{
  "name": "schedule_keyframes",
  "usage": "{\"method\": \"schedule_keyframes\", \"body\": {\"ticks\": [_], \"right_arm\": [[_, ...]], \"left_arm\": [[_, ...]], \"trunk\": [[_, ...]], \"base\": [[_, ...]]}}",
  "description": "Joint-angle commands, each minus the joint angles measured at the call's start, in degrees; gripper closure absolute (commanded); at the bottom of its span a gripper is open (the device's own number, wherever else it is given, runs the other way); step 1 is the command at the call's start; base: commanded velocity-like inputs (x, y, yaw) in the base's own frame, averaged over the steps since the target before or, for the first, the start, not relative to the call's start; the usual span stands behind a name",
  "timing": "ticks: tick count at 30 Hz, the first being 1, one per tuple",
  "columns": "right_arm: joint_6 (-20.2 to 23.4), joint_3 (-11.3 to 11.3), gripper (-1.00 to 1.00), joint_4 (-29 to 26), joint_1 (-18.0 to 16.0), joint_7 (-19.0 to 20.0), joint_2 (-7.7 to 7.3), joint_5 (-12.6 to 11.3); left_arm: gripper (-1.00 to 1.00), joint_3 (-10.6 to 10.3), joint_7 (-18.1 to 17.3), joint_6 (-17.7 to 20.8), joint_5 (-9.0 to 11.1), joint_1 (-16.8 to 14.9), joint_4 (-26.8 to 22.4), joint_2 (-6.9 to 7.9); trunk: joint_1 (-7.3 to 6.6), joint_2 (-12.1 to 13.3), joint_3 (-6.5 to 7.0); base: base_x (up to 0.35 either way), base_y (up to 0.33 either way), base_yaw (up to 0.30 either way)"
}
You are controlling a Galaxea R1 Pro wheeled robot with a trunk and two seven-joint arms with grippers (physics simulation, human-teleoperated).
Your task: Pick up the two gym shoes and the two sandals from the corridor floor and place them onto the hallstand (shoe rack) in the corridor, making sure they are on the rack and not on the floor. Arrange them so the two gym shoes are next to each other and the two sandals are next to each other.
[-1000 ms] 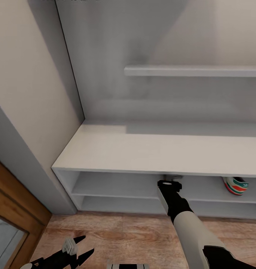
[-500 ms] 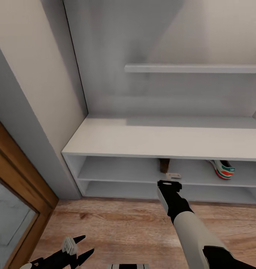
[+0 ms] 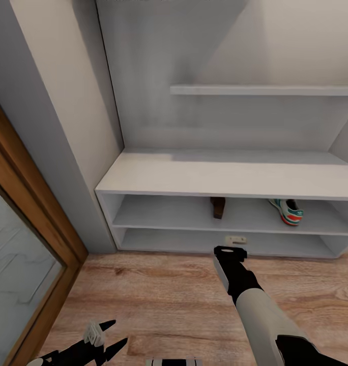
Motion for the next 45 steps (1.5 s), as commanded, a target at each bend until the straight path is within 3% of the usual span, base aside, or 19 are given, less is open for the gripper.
{"method": "schedule_keyframes", "body": {"ticks": [1,7,8,11,17,18,23,24,25,30,31,38,45], "right_arm": [[0.45,-0.25,-1.0,-0.08,0.01,0.12,0.07,0.6],[-0.07,-0.22,-1.0,0.45,1.32,0.29,0.07,0.58],[-4.11,-0.21,-1.0,2.9,3.7,0.51,0.07,0.61],[-9.57,-0.17,-1.0,5.65,4.7,0.98,0.03,0.7],[-17.71,-0.04,-1.0,11.5,5.42,3.14,-2.55,0.88],[-25.18,0.04,-1.0,19.74,5.87,12.95,-8.18,1.0],[-28.9,0.05,-1.0,22.86,6.36,21.74,-12.19,0.89],[-32.12,0.0,-1.0,25.32,6.85,31.49,-16.69,0.72],[-32.85,-0.07,-1.0,26.13,7.26,34.56,-18.45,0.6],[-33.45,-0.17,-1.0,26.78,8.29,37.11,-20.13,0.47],[-33.63,-0.2,-1.0,27.03,9.9,37.96,-20.62,0.45],[-33.63,-0.21,-1.0,27.1,11.29,38.06,-20.52,0.45],[-33.69,-0.17,-1.0,27.1,12.1,38.08,-20.48,0.48]], "left_arm": [[-1.0,0.12,-0.2,-0.2,0.03,-0.03,0.05,-0.01],[-1.0,0.13,0.05,-0.2,0.01,-0.03,0.07,-0.01],[-1.0,0.14,0.29,-0.2,-0.05,-0.03,0.12,-0.01],[-1.0,0.14,0.41,-0.2,-0.09,-0.03,0.14,-0.01],[-1.0,0.19,0.48,-0.2,-0.14,-0.03,0.16,-0.01],[-1.0,0.0,2.01,-0.24,-0.09,-0.03,0.24,-0.01],[-1.0,-0.2,2.78,-0.24,-0.09,-0.03,0.28,-0.05],[-1.0,-0.32,3.05,-0.27,-0.12,-0.03,0.3,-0.07],[-1.0,-0.35,3.09,-0.31,-0.26,-0.03,0.45,-0.07],[-1.0,-0.38,3.13,-0.29,-0.34,-0.03,0.63,-0.02],[-1.0,-0.47,3.21,-0.28,-0.61,-0.03,0.63,-0.01],[-1.0,-0.28,3.29,-0.21,-0.67,-0.03,0.82,-0.01],[-1.0,-0.26,4.57,-0.23,-0.69,-0.03,0.94,-0.01]], "trunk": [[-0.05,-0.02,-0.04],[-0.05,-0.02,-0.04],[-0.05,-0.02,-0.04],[-0.05,-0.02,-0.04],[-0.05,-0.02,-0.04],[-0.05,-0.02,-0.04],[-0.05,-0.02,-0.04],[-0.05,-0.02,-0.04],[-0.05,-0.02,-0.04],[-0.05,-0.02,-0.04],[-0.05,-0.02,-0.04],[-0.05,-0.02,-0.04],[-0.23,0.07,1.51]], "base": [[-0.336,0.0,0.0],[-0.336,0.0,0.0],[-0.336,0.0,0.0],[-0.336,0.0,0.0],[-0.335,0.0,0.0],[-0.07,0.0,0.0],[-0.038,0.0,0.0],[-0.006,0.0,0.0],[-0.003,0.0,0.0],[-0.001,0.0,0.0],[0.0,0.0,0.0],[0.0,0.0,0.0],[0.0,0.0,0.0]]}}
